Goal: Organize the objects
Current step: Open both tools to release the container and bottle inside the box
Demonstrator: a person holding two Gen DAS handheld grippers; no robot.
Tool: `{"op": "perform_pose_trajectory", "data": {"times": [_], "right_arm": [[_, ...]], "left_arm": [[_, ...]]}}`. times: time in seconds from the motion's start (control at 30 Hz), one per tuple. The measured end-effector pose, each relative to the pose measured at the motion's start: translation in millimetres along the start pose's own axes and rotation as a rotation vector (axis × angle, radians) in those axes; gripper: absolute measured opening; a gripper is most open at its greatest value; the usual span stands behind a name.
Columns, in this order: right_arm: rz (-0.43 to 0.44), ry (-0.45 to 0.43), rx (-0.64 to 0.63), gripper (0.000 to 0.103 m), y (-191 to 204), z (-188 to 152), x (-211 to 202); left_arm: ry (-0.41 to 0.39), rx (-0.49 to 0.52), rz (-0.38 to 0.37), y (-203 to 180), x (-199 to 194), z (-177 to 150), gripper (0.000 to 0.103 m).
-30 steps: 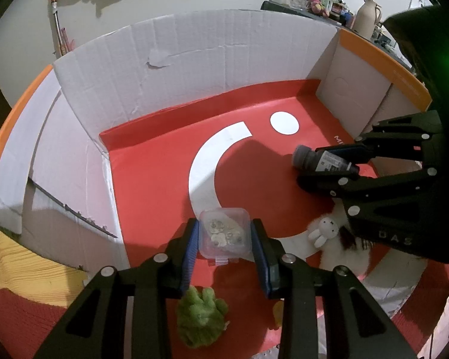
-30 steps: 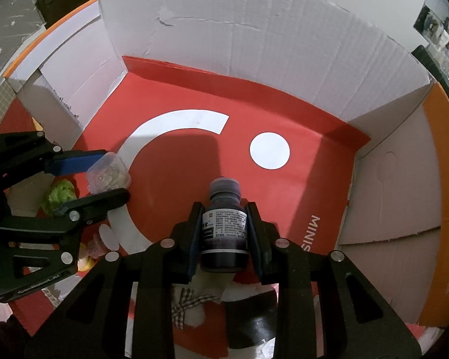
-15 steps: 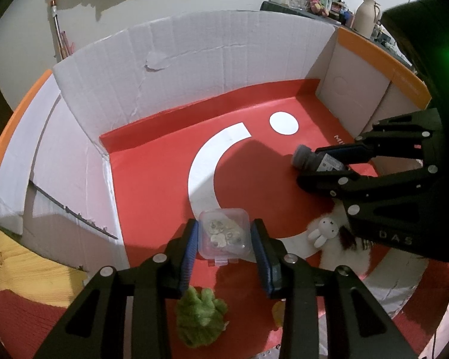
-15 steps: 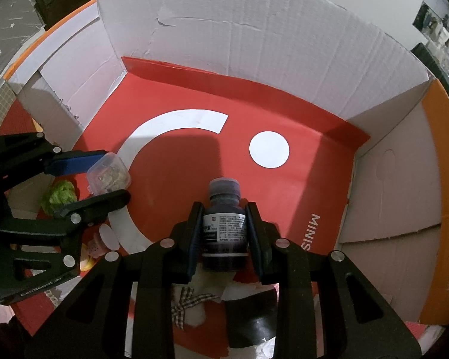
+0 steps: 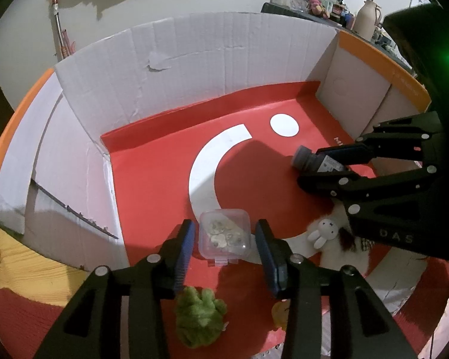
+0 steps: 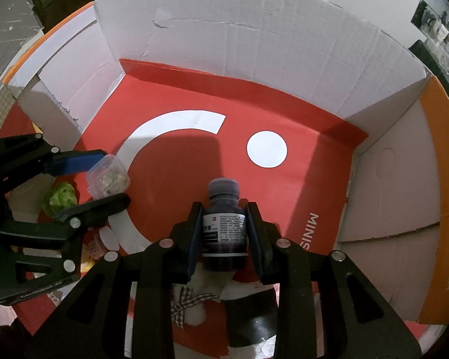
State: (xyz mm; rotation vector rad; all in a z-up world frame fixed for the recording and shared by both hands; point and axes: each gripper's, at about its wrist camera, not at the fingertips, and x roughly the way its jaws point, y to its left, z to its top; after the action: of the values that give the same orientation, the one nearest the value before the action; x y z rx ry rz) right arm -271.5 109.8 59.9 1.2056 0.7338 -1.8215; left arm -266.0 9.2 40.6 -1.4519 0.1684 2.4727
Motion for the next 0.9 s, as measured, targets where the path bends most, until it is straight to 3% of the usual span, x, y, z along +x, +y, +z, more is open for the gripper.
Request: {"op": "perform_pose_trajectory", "data": {"times": [0.07,0.1,0.17,0.57,0.8,0.9], "right_arm": [[-0.001,-0.001,-0.001,0.036,-3.2,-0.8,-2.7],[-0.001,-0.002,-0.001,0.049,-3.9,-1.2,-3.8],[-0.002,-0.019,-0.011,0.056,-5.3,-2.3,-9.7],[-0.018,-0.025,-0.008,0.056,-22.1,-8.6,-30.5],[-0.008,-0.059,0.014,0.056,-36.0,-18.1,-61.1],[-0.008,-0.090,0.023,0.057,-40.4,-23.2,-84.7]], "left_arm": [[-0.001,0.000,-0.001,1.8,2.1,2.9,0.045],[-0.002,0.000,-0.002,2.5,2.3,3.2,0.045],[-0.002,0.001,-0.003,3.2,2.7,4.2,0.045],[-0.023,-0.008,-0.009,-13.1,2.6,3.5,0.045],[-0.046,-0.023,-0.016,-10.4,-19.3,-4.3,0.045],[-0.071,-0.039,-0.022,-9.3,-33.3,-5.7,0.052]]}}
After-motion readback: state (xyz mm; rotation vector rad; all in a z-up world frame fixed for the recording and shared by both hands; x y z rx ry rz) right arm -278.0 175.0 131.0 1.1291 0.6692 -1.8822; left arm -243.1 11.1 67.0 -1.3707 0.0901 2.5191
